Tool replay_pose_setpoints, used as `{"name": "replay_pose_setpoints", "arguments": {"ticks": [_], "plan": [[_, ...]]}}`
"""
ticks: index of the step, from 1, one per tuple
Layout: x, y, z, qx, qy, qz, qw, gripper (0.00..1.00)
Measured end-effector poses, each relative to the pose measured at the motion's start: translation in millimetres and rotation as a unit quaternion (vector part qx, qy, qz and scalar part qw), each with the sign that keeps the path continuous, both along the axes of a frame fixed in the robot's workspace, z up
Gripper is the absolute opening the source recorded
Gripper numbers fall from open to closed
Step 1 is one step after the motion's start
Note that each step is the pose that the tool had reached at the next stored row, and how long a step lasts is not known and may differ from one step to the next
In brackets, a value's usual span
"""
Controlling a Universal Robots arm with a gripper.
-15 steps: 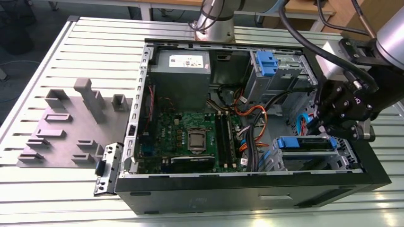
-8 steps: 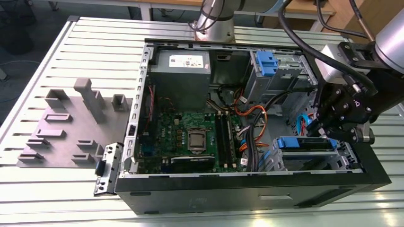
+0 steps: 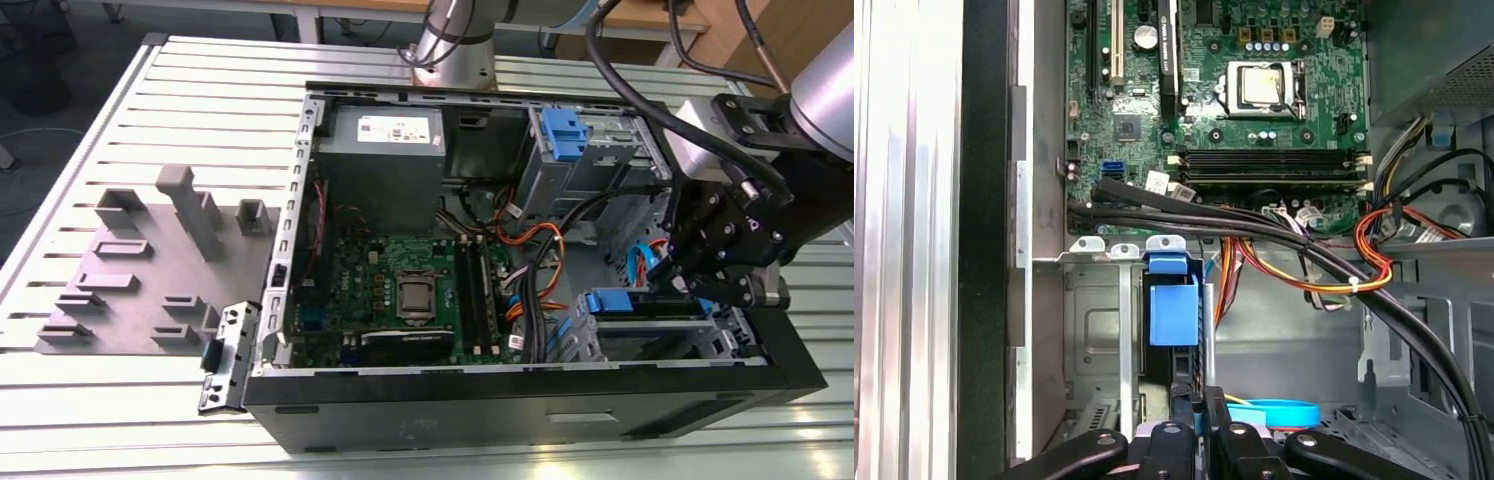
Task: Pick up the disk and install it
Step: 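Insert the first disk wire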
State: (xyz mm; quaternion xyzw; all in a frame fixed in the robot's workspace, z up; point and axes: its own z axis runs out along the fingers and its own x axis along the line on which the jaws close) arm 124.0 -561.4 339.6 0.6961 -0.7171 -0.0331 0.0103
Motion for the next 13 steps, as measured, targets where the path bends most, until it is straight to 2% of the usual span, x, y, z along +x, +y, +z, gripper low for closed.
{"name": "replay_pose_setpoints", "arguments": {"ticks": [13], "plan": [[0.3,0.0,-2.6,-0.0003,0.0000,-0.003,1.00000,0.16]]}}
